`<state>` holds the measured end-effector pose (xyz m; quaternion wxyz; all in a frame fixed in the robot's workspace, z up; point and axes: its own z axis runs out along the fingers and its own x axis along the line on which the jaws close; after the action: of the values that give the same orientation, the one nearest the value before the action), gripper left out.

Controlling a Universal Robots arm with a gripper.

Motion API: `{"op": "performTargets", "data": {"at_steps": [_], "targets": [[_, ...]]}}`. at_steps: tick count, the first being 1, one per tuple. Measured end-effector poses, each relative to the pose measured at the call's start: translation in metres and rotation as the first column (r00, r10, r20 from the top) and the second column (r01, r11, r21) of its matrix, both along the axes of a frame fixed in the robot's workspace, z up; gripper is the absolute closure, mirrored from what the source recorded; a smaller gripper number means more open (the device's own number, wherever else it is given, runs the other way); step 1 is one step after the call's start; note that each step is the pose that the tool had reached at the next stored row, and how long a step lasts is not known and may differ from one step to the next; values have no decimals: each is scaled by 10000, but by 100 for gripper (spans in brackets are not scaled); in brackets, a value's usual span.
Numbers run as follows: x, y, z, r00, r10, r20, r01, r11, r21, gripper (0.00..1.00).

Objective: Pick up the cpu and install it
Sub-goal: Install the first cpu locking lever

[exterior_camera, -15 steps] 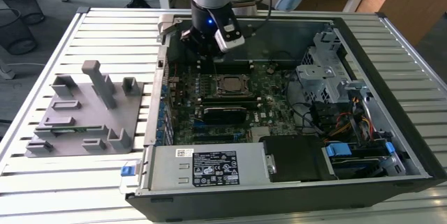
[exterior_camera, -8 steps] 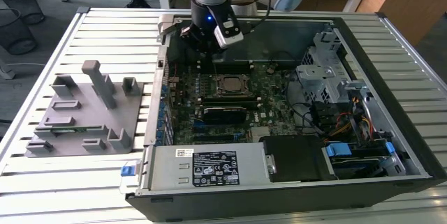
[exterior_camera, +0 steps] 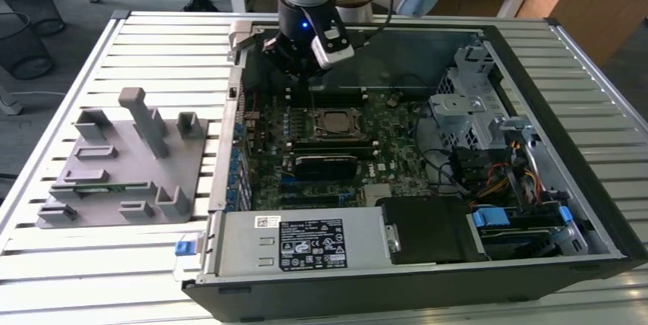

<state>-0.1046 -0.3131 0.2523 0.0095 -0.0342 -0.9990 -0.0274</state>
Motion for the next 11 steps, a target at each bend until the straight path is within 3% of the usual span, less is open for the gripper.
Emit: {"op": "performTargets", "data": {"at_steps": [11], "targets": [[197, 2, -1, 10000, 47, -2, -47, 10000, 1, 88]]}}
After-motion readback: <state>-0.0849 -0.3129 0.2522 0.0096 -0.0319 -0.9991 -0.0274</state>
